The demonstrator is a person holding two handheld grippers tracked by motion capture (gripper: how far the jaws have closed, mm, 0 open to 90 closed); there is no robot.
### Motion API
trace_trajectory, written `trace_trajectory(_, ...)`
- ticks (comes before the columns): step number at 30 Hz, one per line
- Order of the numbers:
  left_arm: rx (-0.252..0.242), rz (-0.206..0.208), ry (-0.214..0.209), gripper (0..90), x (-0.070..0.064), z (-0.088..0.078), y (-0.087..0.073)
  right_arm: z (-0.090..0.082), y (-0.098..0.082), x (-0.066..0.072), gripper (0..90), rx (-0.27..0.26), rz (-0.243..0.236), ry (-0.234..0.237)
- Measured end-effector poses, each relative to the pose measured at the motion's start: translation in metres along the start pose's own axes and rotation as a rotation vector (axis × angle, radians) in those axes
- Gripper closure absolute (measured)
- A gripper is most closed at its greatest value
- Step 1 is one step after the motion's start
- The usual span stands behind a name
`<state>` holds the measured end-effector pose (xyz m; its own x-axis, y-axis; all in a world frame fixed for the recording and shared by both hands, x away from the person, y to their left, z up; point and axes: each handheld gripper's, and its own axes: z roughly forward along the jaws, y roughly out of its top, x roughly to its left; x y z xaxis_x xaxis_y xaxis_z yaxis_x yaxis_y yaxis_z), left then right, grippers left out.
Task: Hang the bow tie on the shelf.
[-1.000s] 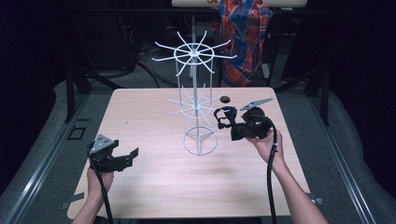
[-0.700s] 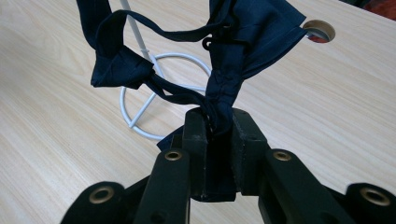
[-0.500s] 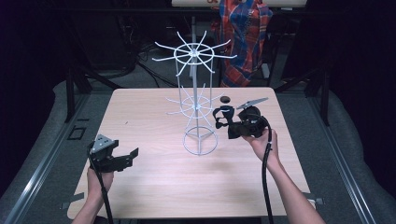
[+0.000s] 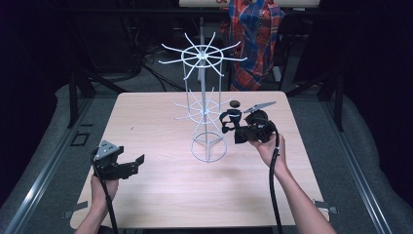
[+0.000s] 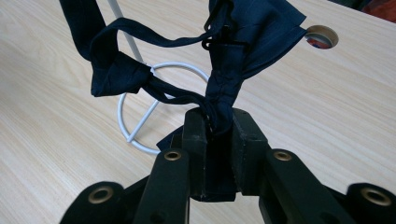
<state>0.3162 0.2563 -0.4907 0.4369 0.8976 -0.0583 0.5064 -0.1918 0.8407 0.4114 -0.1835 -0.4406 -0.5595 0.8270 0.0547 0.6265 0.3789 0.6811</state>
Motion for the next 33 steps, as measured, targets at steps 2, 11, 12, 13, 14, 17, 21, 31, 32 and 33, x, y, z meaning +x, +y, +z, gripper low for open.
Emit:
trace_trajectory(2, 0.001, -0.001, 0.0, 15.6, 0.0, 0.0, 0.0, 0.001, 0.001, 0.0, 77.4, 0.003, -0.002, 0.005)
trace_trajectory(11, 0.001, 0.0, 0.0, 15.6, 0.0, 0.0, 0.0, 0.011, 0.001, 0.004, 76.8, 0.032, -0.007, 0.015)
trace_trajectory(12, 0.001, -0.002, 0.001, 15.6, 0.0, 0.0, 0.0, 0.012, 0.001, 0.004, 76.8, 0.033, -0.008, 0.017)
trace_trajectory(13, 0.001, -0.004, 0.002, 15.6, 0.0, 0.0, 0.0, 0.013, 0.001, 0.005, 76.6, 0.028, -0.004, 0.023)
trace_trajectory(14, 0.002, -0.004, 0.002, 15.6, 0.0, 0.0, 0.0, 0.013, 0.001, 0.005, 76.4, 0.029, 0.0, 0.024)
trace_trajectory(17, 0.002, 0.001, -0.001, 15.6, 0.0, 0.0, 0.0, 0.014, 0.001, 0.003, 75.9, 0.023, 0.005, 0.032)
trace_trajectory(21, 0.002, 0.0, 0.0, 15.6, 0.0, 0.001, 0.0, 0.016, 0.0, 0.001, 75.5, 0.019, 0.016, 0.047)
trace_trajectory(31, 0.003, -0.001, -0.001, 15.6, 0.0, 0.001, 0.0, 0.02, -0.002, 0.003, 73.4, 0.029, 0.018, 0.067)
trace_trajectory(32, 0.003, -0.001, 0.0, 15.6, 0.0, 0.001, 0.0, 0.02, -0.002, 0.004, 73.2, 0.028, 0.016, 0.067)
trace_trajectory(33, 0.002, -0.001, 0.001, 15.6, 0.0, 0.001, 0.0, 0.02, -0.001, 0.004, 72.9, 0.029, 0.014, 0.07)
